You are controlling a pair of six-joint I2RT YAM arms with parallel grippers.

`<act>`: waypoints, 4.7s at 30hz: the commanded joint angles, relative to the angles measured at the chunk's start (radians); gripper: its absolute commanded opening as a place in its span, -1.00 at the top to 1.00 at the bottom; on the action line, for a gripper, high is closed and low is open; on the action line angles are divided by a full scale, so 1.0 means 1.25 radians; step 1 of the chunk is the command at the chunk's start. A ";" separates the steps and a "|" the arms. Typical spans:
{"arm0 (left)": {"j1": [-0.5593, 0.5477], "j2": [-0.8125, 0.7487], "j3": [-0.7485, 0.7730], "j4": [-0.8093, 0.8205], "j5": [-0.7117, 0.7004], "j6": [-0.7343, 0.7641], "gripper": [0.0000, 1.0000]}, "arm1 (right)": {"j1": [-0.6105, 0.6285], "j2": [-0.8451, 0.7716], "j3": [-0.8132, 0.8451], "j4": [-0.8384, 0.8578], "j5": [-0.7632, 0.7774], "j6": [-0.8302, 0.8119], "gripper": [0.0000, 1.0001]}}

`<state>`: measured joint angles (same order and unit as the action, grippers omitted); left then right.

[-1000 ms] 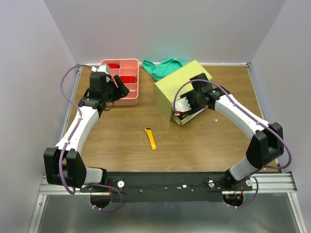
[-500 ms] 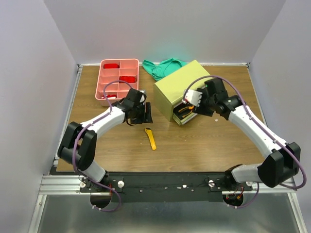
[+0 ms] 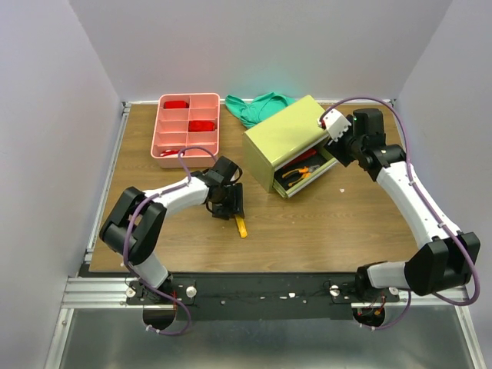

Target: Sort the tools into containers

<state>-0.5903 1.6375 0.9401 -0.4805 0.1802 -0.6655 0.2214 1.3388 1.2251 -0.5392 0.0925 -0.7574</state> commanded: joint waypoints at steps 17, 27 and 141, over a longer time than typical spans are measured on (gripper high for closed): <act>0.048 0.163 0.171 -0.102 0.015 0.121 0.89 | 0.002 0.005 0.090 0.015 -0.026 0.037 -0.47; 0.059 -0.177 0.109 -0.048 0.142 0.422 1.00 | 0.002 -0.027 0.075 0.035 -0.029 0.034 -0.47; 0.132 0.429 0.811 0.042 0.239 0.361 1.00 | -0.093 0.395 -0.265 0.725 -0.651 1.520 0.97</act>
<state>-0.4023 2.1780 1.9865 -0.3862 0.4004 -0.2005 0.0761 1.8076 0.8673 0.1883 -0.7734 0.9840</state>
